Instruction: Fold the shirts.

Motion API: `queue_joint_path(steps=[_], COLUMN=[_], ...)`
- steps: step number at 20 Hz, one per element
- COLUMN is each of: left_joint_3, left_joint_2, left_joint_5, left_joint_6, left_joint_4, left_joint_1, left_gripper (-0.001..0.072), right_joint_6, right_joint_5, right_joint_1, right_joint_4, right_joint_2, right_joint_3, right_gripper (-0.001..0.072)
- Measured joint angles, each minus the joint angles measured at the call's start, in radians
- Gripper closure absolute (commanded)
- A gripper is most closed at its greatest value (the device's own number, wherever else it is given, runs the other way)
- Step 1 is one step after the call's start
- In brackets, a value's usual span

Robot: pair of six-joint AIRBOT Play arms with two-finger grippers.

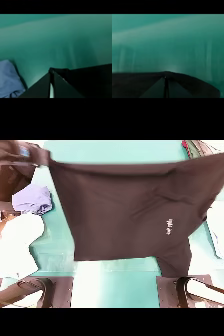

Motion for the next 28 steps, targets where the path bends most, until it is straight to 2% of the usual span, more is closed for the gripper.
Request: queue_joint_path(steps=[5,7,12,16,19,25,28], left_joint_3=[-0.023,-0.024,-0.027,-0.027,-0.027,-0.06,-0.116], left_joint_2=[-0.192,-0.246,-0.332,-0.373,-0.407,-0.452,-0.458], left_joint_5=[0.142,0.23,0.41,0.481,0.462,0.234,0.175], left_joint_6=[0.001,-0.014,-0.129,-0.134,-0.105,-0.048,-0.03], left_joint_4=[0.03,0.043,0.05,0.034,0.009,-0.016,-0.024], left_joint_1=[0.002,0.019,0.124,0.175,0.188,0.195,0.195], left_gripper=[0.0682,0.0683,0.0682,0.0682,0.0682,0.0682,0.0682], right_joint_6=[0.004,0.005,0.005,-0.003,-0.011,-0.022,-0.024], right_joint_5=[-0.216,-0.324,-0.52,-0.592,-0.594,-0.488,-0.455], right_joint_1=[0.182,0.212,0.234,0.24,0.24,0.241,0.241], right_joint_4=[-0.192,-0.219,-0.246,-0.261,-0.271,-0.277,-0.276], right_joint_2=[-0.161,-0.217,-0.336,-0.386,-0.399,-0.407,-0.407], right_joint_3=[-0.122,-0.134,-0.113,-0.107,-0.132,-0.243,-0.298], right_gripper=[0.0691,0.0691,0.0691,0.0691,0.069,0.069,0.0688])
